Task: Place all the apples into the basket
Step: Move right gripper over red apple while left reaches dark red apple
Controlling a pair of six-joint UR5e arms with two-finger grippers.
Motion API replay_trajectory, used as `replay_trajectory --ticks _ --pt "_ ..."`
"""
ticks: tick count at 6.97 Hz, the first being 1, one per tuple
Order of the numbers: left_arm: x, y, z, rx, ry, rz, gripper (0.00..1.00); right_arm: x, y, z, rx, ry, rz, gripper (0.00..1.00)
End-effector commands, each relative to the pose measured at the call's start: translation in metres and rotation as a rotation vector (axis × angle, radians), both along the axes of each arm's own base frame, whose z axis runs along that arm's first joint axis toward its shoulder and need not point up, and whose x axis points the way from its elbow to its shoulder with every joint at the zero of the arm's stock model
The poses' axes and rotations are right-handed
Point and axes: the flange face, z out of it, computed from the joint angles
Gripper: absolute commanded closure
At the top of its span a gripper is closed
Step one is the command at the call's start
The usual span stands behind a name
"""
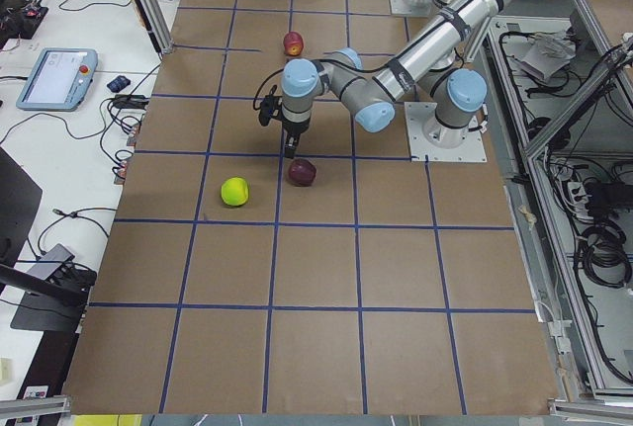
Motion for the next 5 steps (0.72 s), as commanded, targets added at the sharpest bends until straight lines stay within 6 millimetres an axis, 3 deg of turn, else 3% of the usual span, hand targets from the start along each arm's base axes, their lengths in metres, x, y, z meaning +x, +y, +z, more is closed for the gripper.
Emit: replay_trajectory --ticks 1,2,3,4,5 --pt "0.054 0.038 -0.031 0.016 0.04 -0.081 0.0 0.031 -0.019 -0.015 -0.036 -0.079 0.013 0.0" --pt "0.054 0.038 -0.034 0.019 0.048 -0.081 0.0 0.081 -0.022 -0.039 -0.07 -0.078 0.09 0.0" --pt "0.054 0.033 -0.037 0.022 0.054 -0.071 0.0 0.111 -0.033 -0.077 -0.043 -0.081 0.09 0.0" --pt "0.047 0.028 -0.043 0.001 0.099 -0.046 0.0 0.125 -0.059 -0.115 -0.087 -0.094 0.093 0.0" --pt "0.045 0.026 -0.049 0.001 0.118 -0.038 0.0 0.143 -0.063 -0.146 -0.057 -0.092 0.117 0.0"
